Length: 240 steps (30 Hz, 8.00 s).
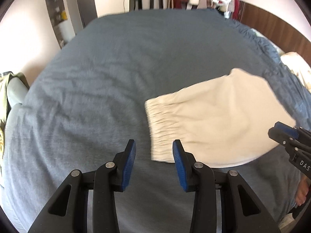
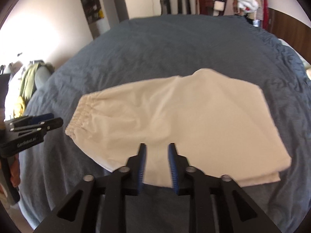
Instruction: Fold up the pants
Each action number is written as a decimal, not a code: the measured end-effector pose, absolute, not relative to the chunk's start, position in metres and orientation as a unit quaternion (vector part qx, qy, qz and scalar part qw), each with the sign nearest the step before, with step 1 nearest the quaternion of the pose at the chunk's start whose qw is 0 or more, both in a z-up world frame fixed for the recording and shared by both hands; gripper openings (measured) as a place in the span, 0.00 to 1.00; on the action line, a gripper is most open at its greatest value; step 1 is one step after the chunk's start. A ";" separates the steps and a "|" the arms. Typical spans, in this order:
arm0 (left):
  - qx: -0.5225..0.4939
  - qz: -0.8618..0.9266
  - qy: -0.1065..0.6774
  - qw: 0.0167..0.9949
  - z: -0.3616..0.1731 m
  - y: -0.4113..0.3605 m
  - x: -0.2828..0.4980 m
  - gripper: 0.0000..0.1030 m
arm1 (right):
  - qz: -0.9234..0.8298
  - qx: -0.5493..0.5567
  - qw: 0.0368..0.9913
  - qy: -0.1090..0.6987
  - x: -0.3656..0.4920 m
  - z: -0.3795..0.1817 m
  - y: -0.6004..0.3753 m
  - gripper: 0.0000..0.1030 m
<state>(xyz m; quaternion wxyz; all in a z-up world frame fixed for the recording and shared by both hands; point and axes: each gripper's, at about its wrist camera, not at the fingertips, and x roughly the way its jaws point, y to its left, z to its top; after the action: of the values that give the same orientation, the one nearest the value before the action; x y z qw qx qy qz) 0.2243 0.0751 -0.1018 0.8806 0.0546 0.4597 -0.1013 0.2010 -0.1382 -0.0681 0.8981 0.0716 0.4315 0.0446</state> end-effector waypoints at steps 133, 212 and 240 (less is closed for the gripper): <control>0.421 -0.573 0.481 0.513 -0.134 -0.356 0.409 0.32 | -0.348 0.525 0.625 0.460 0.159 -0.151 -0.334 0.50; 0.409 -0.477 0.395 0.671 -0.013 -0.142 0.389 0.06 | -0.083 0.245 0.823 0.506 0.188 -0.026 -0.206 0.08; 0.340 -0.434 0.427 0.717 -0.103 0.025 0.410 0.07 | 0.047 0.152 0.813 0.560 0.219 -0.095 -0.030 0.08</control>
<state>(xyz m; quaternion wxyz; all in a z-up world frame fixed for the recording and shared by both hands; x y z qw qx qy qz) 0.4096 0.0249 -0.1025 0.7166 0.3402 0.4267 -0.4345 0.2193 -0.0305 -0.0954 0.8129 0.1517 0.5604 0.0465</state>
